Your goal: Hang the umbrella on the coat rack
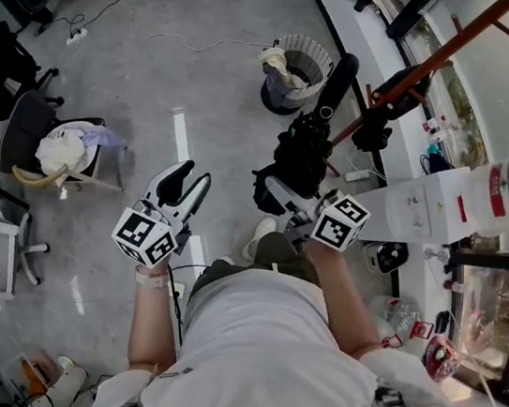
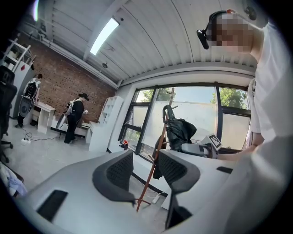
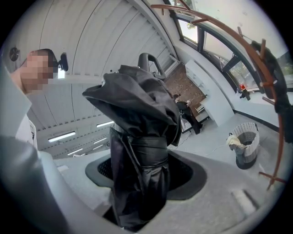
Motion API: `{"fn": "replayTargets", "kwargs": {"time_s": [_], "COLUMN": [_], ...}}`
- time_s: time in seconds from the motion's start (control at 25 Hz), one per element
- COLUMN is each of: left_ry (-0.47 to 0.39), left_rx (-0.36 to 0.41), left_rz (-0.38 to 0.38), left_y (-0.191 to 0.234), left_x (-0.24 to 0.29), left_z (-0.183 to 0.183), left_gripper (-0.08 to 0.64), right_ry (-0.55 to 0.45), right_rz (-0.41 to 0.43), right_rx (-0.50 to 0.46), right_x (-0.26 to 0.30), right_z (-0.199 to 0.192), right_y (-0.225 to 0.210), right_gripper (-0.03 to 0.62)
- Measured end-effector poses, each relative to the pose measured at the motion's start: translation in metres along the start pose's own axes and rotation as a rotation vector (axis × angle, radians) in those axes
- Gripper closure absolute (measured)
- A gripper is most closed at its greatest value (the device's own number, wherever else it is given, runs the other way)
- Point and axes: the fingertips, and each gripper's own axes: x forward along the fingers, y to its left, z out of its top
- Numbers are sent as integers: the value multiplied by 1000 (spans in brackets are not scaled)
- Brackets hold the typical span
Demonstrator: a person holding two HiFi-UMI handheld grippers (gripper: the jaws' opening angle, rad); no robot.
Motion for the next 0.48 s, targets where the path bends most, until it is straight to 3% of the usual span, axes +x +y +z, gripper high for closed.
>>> {"fn": "replayTargets", "kwargs": {"time_s": [0.24,0.48], "left_ry": [25,51], "left_rx": [-4,12], "left_rz": [-7,21], "left_y": [30,58], "left_x": [55,125], "left_z": [0,28], "left_gripper": [407,407], "right_ry": [7,36], "right_rz": [3,35], "right_rx": [16,21], "right_x": [26,59], "right_z": [22,71], "right_y": [-53,-112], "right_gripper": [311,311]}}
